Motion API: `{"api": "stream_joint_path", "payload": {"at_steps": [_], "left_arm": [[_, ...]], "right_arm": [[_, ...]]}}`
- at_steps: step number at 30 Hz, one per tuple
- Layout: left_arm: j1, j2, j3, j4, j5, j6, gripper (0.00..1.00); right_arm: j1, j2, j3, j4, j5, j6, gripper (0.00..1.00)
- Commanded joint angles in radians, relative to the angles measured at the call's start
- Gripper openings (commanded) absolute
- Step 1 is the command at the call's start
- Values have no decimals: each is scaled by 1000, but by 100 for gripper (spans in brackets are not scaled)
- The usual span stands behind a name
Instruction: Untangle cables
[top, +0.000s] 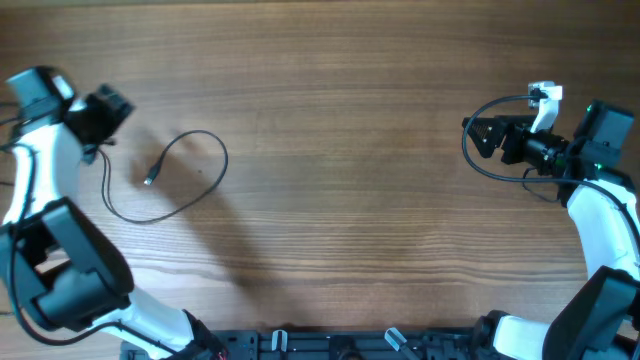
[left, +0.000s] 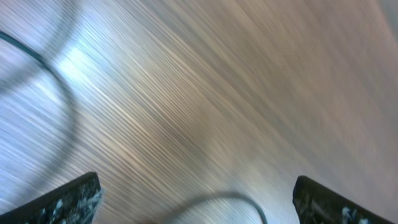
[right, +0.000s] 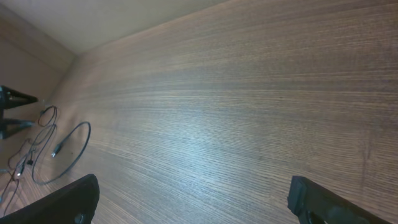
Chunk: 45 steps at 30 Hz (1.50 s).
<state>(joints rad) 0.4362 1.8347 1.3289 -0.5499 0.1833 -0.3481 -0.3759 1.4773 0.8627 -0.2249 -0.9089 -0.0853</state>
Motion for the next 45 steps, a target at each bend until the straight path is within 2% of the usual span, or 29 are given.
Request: {"api": "stream_joint_path", "payload": {"at_steps": [1,5,9,11,14,18,22,25,27,30,34,40,45], "left_arm": [[-151,-2,-1,-90,43,115,100],[-328,-2,-2,-211,55,324,100],[-468,-1,-21,-277,50,344,100],[-478,-1,-65,-277,21,340,94],[-478,-1,-126,-274,-5,340,85],[-478,-1,-167,-251,-127,341,91],[-477,-1,-222,-190,-133,341,91],[-477,-1,-264,-144,-145,341,82],[-477,-1,-270,-143,-181,341,69],[-477,-1,-270,-142,-205,341,63],[-477,-1,-271,-154,-273,341,51],[-413,-1,-288,-145,-290,341,47],[-265,-1,-354,-92,-290,332,43]], "right_arm": [[5,10,6,-2,-16,-19,100],[5,10,6,-1,-15,-20,100],[5,10,6,-1,-12,-20,100],[5,10,6,-1,-12,-20,100],[5,10,6,0,-12,-20,100],[5,10,6,0,-12,-20,100],[5,10,6,0,-12,-19,100],[5,10,6,-1,-12,-19,100],[5,10,6,-1,-12,-16,100],[5,10,6,-5,-12,-17,100],[5,10,6,-6,-12,-17,100],[5,10,6,-5,-12,-17,100],[5,10,6,-5,-11,-17,100]]}}
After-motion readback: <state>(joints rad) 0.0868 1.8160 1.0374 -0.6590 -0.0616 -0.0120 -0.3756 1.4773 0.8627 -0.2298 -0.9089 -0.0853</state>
